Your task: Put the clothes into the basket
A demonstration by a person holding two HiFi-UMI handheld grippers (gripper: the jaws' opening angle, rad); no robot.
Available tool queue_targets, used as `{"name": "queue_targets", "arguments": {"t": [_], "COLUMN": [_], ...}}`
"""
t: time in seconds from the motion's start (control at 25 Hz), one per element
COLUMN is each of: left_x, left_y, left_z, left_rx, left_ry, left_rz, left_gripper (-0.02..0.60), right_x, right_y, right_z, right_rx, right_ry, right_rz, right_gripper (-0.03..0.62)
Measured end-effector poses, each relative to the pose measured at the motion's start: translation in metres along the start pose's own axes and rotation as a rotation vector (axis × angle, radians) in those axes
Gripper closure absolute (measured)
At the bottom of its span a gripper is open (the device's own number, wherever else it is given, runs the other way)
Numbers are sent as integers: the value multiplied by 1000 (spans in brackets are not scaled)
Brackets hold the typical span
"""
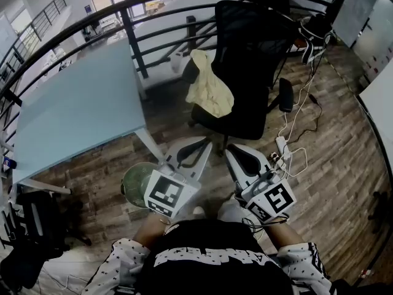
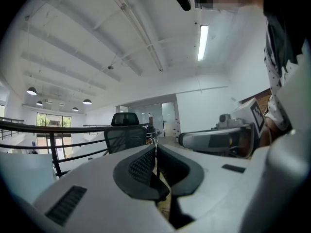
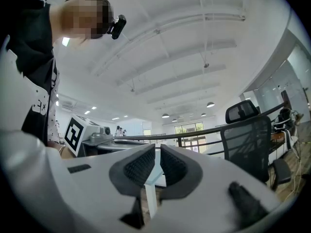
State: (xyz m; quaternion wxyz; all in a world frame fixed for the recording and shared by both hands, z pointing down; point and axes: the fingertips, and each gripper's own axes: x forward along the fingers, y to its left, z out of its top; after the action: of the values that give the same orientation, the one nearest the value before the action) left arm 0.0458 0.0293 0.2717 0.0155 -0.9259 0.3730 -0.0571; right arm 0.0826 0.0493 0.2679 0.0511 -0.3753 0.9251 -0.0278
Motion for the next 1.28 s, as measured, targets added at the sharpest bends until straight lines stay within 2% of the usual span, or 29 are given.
{"name": "queue_targets", "arguments": {"t": [0.4, 0.96, 1.28], "left_x": [49, 107, 139], "left_y": [-9, 5, 11], "left_z": [8, 12, 11], "left_rx": [-6, -2, 0], "left_ry": [6, 45, 57], "left_rz": [29, 117, 149], "left_gripper": [563, 563, 563], "right_x": [-11, 7, 15], "right_y": [-51, -106, -139], "right_z": [9, 13, 18], "right_rx": [-7, 8, 10], "right_ry": [9, 29, 21], "right_rz": [32, 152, 192], "right_gripper": [563, 563, 563]}}
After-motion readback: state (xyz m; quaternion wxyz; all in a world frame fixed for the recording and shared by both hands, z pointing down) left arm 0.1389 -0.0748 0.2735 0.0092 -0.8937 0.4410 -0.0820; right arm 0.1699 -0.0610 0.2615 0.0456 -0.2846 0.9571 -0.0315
